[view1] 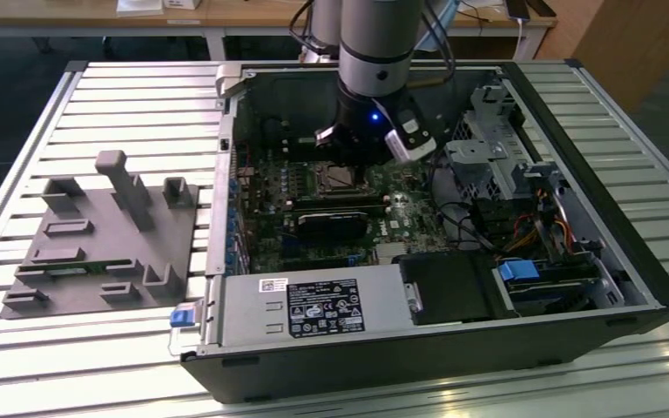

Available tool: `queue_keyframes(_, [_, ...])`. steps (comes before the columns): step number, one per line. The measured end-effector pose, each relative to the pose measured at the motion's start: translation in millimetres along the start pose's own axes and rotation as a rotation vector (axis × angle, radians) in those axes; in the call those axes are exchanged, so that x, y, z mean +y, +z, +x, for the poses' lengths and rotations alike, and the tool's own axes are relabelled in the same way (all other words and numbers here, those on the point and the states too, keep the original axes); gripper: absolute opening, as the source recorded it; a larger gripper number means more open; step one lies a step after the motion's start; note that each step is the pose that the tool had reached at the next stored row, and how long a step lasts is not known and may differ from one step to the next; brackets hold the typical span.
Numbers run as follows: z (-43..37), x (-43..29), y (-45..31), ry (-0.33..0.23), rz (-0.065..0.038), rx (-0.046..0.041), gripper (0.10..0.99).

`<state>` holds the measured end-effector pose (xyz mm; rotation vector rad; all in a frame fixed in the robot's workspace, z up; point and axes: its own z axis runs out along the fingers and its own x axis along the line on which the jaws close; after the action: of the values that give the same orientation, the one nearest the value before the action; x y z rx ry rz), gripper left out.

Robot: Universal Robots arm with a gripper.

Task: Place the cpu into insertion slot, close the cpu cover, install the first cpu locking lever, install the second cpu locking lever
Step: 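Install the second cpu locking lever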

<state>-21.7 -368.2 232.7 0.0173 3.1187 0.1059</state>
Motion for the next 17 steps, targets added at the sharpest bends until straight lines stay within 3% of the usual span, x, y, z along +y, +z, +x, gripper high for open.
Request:
queue_keyframes(10, [22.7, -3.4, 1.0, 0.000, 0.000, 0.0000, 0.122])
queue_keyframes(17, [27.5, -4.2, 12.4, 0.000, 0.000, 0.0004, 0.122])
